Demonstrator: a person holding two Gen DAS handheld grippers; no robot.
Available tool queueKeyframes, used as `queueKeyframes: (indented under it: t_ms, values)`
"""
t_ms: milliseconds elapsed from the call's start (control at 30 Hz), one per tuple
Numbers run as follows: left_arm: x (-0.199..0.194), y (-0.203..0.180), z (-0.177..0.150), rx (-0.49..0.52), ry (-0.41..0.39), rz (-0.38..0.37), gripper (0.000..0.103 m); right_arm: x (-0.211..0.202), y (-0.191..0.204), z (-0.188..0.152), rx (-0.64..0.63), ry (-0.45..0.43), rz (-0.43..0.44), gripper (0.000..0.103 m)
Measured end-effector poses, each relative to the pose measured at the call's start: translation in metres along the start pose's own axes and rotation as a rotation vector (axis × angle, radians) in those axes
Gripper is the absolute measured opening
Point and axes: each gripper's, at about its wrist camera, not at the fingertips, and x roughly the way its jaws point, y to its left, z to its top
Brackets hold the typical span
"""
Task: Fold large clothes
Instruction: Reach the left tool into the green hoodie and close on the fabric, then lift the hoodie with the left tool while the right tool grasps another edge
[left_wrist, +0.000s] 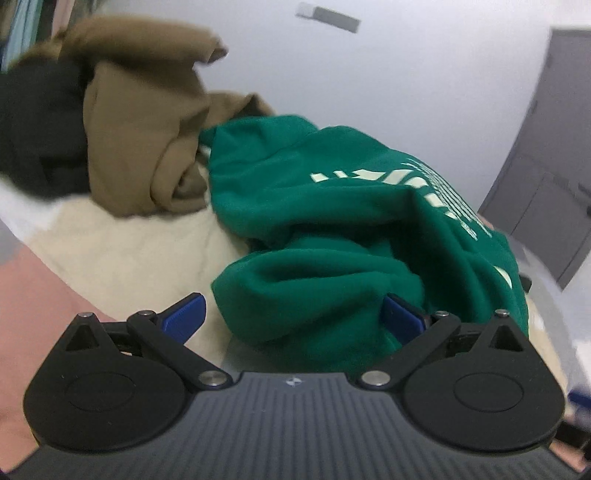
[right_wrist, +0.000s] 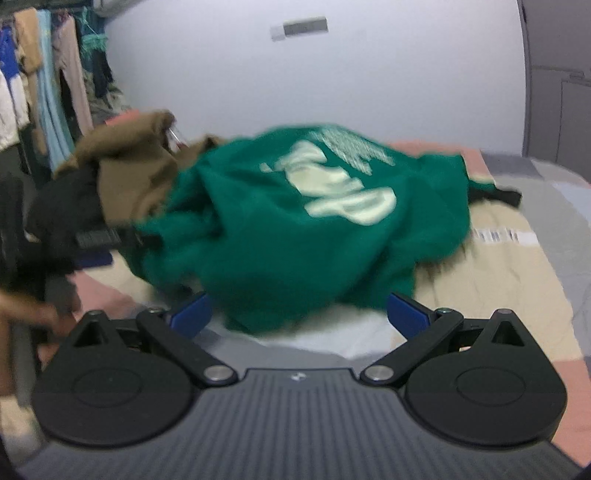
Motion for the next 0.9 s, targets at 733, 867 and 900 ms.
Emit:
queueKeyframes:
  t_ms: [733, 867, 900]
  values:
    - [-0.057, -0.031, 0.003, -0.062, -0.012, -0.289, 0.021, 0.013, -0.028, -0.002, 0.078, -0.104, 0.024, 0.103]
    - [-0.108, -0.042, -0.005, -0.024, -0.017, -0.383, 0.020, -0.008, -0.040, 0.002, 0.149, -0.123, 0.007, 0.103]
    - [-0.120, -0.047, -0.008, -0.001, -0.020, -0.397, 0.020, -0.013, -0.043, 0.002, 0.163, -0.128, 0.004, 0.103]
